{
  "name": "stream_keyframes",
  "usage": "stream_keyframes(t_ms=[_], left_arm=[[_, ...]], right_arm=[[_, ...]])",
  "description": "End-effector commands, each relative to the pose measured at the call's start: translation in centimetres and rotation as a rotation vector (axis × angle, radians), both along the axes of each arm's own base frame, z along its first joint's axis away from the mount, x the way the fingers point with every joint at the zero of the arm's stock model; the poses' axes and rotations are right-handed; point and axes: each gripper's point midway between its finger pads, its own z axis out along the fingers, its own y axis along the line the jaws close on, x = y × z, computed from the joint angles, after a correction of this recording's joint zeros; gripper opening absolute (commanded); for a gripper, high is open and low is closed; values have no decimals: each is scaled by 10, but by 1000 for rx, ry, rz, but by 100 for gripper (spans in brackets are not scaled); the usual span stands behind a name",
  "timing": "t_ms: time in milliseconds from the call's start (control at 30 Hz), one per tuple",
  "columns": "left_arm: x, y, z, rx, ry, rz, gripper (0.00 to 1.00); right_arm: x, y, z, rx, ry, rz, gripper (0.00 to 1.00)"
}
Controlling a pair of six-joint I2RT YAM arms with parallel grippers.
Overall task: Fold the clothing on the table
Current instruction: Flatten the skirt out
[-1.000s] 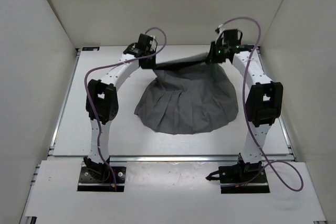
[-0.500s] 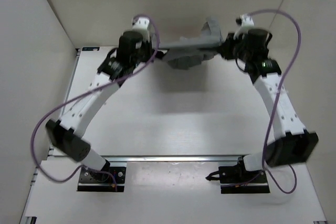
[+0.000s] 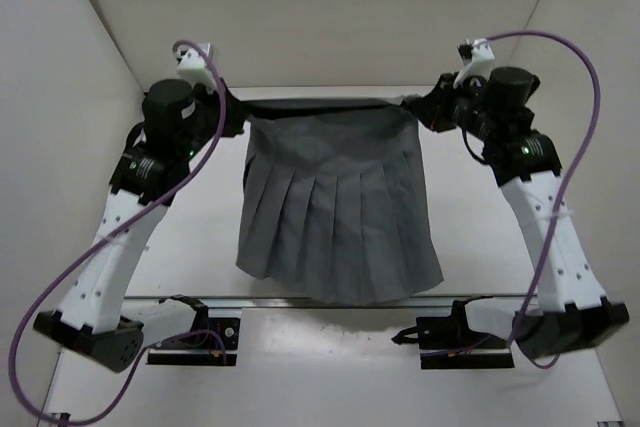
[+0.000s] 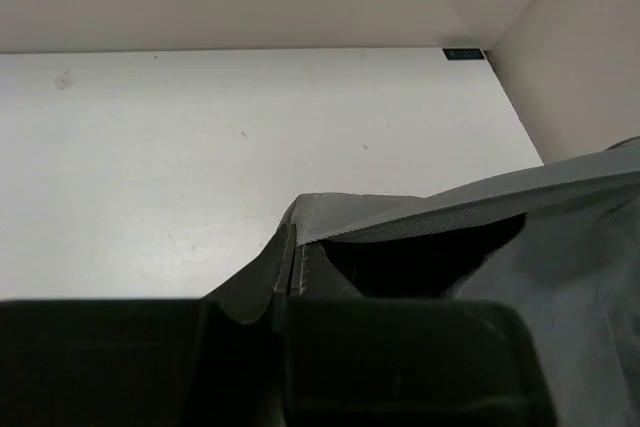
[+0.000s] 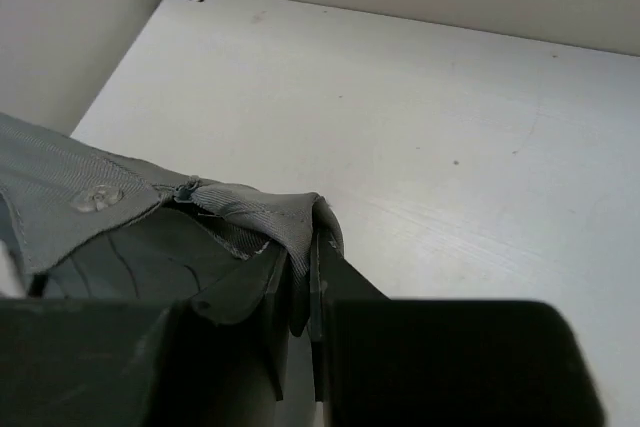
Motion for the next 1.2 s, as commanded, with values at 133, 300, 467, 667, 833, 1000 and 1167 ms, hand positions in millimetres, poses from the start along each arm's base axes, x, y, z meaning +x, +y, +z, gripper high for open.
stream_keyframes(t_ms=[133, 300, 467, 667, 833, 1000, 1167], left_arm=[[117, -9, -144, 94, 292, 90, 1], [132, -23, -224, 126, 500, 50, 99], [141, -17, -223, 168, 451, 80, 99], [131, -14, -225, 171, 398, 82, 99], [94, -8, -268, 272, 498, 71, 99], [56, 5, -299, 305, 609, 99, 95], [39, 16, -319, 315, 691, 153, 81]], right_arm=[[110, -23, -126, -62, 271, -144, 0], [130, -10, -185, -43, 450, -69, 73], [136, -3, -170, -130, 369, -74, 99], [115, -28, -192, -181, 374, -125, 97], [69, -60, -254, -281, 513, -171, 91], [32, -74, -297, -273, 650, -201, 90], [25, -66, -307, -211, 671, -169, 77]])
